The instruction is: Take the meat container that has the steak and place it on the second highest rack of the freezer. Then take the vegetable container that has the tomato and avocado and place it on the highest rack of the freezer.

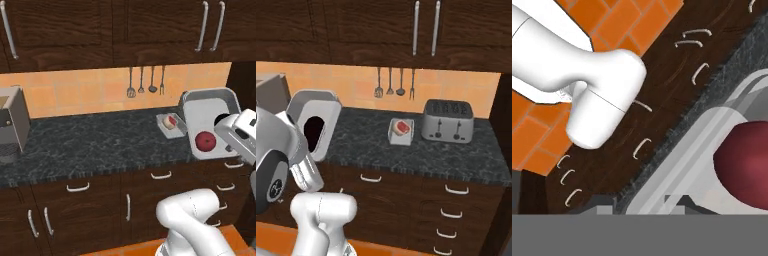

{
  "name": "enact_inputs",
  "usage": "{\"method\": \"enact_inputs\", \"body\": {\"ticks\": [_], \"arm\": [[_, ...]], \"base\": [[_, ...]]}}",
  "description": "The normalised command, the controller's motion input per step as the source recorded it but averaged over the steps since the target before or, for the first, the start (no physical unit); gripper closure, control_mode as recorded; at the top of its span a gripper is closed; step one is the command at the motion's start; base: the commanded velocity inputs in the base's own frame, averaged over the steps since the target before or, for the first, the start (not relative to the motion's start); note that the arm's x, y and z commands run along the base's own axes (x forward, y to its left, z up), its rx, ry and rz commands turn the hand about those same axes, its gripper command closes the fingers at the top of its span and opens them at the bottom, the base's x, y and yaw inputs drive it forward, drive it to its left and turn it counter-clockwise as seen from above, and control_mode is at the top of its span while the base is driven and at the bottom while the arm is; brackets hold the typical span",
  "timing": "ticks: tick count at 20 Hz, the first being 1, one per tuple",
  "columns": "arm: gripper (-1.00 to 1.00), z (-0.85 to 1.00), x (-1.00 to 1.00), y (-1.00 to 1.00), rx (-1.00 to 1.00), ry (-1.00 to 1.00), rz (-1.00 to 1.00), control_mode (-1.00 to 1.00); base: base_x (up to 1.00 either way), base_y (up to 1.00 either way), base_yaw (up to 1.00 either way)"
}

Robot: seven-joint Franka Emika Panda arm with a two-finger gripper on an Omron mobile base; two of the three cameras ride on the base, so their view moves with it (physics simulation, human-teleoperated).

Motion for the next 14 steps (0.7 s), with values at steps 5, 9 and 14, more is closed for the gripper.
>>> {"method": "enact_inputs", "body": {"ticks": [5, 9, 14], "arm": [[1.0, 0.0, 0.0, 0.0, 0.0, 0.0, 0.0, 1.0], [1.0, 0.0, 0.0, 0.0, 0.0, 0.0, 0.0, 1.0], [1.0, 0.0, 0.0, 0.0, 0.0, 0.0, 0.0, 1.0]], "base": [[-1.0, -0.77, -0.05], [-1.0, -0.78, -0.05], [-1.0, -0.86, -0.07]]}}
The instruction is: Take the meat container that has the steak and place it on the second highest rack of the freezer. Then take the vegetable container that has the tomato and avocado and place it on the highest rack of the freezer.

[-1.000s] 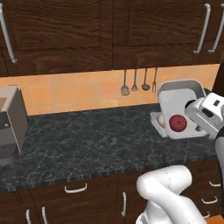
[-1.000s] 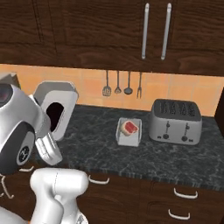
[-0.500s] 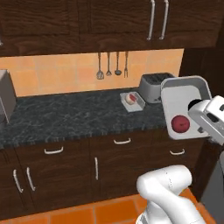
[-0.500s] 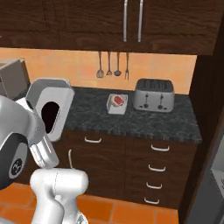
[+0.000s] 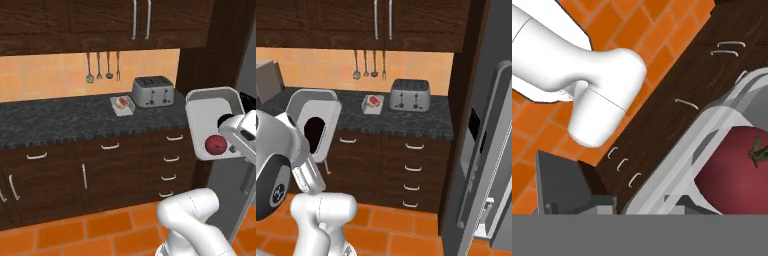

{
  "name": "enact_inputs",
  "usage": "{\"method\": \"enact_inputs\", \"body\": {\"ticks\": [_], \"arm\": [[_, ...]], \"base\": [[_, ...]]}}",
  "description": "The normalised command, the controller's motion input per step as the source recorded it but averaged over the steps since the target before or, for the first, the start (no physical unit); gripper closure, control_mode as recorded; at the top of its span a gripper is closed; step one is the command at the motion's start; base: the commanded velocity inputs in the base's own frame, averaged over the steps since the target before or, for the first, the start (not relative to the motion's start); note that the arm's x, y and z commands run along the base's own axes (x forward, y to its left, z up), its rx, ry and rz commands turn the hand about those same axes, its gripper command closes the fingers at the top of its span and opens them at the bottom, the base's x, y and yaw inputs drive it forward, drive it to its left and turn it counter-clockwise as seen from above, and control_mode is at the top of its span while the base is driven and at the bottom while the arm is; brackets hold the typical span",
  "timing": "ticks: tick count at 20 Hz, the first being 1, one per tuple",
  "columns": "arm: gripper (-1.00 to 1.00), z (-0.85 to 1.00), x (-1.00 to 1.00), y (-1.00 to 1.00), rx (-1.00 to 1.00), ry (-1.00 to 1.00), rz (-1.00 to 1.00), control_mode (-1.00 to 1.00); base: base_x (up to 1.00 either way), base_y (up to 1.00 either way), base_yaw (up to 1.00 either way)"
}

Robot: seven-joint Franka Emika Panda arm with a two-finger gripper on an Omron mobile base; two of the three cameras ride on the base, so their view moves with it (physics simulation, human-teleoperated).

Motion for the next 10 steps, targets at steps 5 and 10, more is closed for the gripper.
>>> {"method": "enact_inputs", "body": {"ticks": [5, 10], "arm": [[1.0, 0.0, 0.0, 0.0, 0.0, 0.0, 0.0, 1.0], [1.0, 0.0, 0.0, 0.0, 0.0, 0.0, 0.0, 1.0]], "base": [[-0.72, -0.79, -0.37], [-0.28, 0.04, -0.97]]}}
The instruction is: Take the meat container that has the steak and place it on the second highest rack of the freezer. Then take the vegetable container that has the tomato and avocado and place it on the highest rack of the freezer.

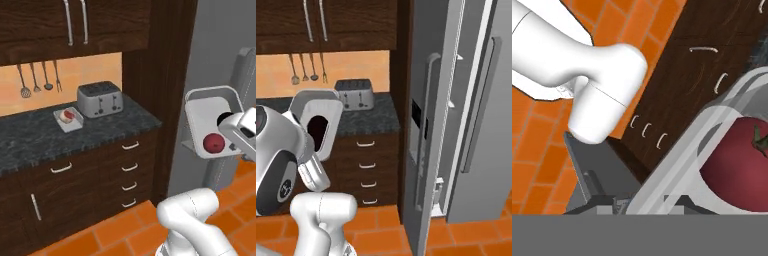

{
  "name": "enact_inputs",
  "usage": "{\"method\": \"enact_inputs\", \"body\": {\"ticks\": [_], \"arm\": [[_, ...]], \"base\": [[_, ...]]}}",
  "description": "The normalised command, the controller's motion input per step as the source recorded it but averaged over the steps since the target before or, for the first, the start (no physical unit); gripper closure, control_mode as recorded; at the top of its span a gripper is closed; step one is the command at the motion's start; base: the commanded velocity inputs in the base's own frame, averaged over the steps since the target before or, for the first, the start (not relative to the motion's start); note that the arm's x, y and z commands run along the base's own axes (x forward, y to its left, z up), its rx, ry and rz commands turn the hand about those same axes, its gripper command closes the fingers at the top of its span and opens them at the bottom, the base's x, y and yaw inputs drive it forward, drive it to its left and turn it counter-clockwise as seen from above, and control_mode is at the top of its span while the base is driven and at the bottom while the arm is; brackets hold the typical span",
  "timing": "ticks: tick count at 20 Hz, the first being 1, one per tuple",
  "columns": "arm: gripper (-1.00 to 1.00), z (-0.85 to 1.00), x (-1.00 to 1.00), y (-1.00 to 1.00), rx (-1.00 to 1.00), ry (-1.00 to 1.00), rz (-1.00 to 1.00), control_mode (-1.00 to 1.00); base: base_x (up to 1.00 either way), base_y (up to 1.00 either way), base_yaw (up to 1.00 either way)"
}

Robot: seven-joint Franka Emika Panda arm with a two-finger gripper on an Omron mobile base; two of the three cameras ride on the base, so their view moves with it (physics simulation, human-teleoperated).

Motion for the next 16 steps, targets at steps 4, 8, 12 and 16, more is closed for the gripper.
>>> {"method": "enact_inputs", "body": {"ticks": [4, 8, 12, 16], "arm": [[1.0, 0.0, 0.0, 0.0, 0.0, 0.0, 0.0, 1.0], [1.0, 0.0, 0.0, 0.0, 0.0, 0.0, 0.0, 1.0], [1.0, 0.0, 0.0, 0.0, 0.0, 0.0, 0.0, 1.0], [1.0, 0.0, 0.0, 0.0, 0.0, 0.0, 0.0, 1.0]], "base": [[-0.79, 0.47, -0.76], [-0.54, 0.81, -0.72], [-0.28, 1.0, -0.44], [-0.55, 1.0, -0.41]]}}
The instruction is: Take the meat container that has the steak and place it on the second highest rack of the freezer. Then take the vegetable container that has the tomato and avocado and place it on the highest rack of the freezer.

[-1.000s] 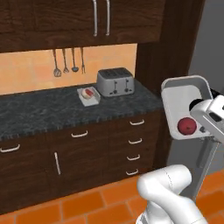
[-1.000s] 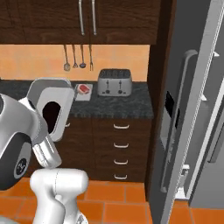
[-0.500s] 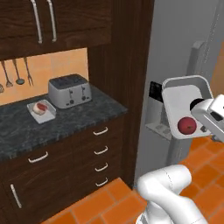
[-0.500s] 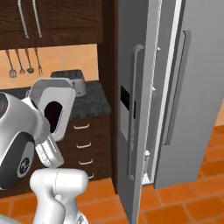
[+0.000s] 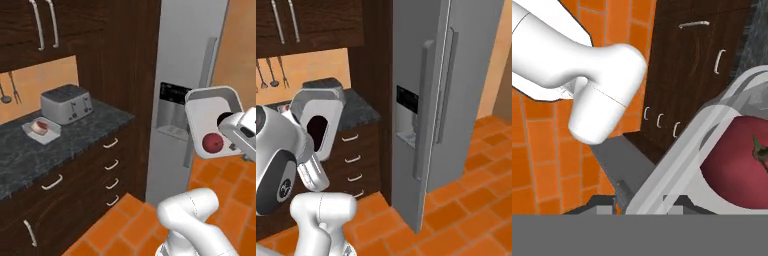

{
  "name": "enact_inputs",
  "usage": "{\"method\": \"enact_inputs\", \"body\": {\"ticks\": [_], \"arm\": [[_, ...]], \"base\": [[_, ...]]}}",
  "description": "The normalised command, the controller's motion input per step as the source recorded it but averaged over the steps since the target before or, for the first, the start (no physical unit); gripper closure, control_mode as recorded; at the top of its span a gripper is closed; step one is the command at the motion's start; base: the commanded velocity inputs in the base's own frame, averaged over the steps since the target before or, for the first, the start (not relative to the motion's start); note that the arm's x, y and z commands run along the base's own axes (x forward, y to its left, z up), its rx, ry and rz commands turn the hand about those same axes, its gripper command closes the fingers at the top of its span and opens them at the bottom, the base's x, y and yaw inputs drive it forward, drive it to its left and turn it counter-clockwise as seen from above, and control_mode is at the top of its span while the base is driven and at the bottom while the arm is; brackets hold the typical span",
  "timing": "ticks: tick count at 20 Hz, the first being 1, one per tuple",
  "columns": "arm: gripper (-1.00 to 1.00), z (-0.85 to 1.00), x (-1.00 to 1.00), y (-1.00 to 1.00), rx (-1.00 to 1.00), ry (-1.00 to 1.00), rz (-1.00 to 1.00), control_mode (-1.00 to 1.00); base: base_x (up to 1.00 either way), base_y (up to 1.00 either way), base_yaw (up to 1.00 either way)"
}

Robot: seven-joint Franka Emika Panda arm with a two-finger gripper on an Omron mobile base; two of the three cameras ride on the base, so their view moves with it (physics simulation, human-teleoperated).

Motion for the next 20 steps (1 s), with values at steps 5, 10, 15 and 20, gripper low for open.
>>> {"method": "enact_inputs", "body": {"ticks": [5, 10, 15, 20], "arm": [[1.0, 0.0, 0.0, 0.0, 0.0, 0.0, 0.0, 1.0], [1.0, 0.0, 0.0, 0.0, 0.0, 0.0, 0.0, 1.0], [1.0, 0.0, 0.0, 0.0, 0.0, 0.0, 0.0, 1.0], [1.0, 0.0, 0.0, 0.0, 0.0, 0.0, 0.0, 1.0]], "base": [[-0.32, 0.03, -0.86], [-0.01, 0.22, -0.93], [0.52, 0.62, -0.59], [0.98, -0.2, -0.02]]}}
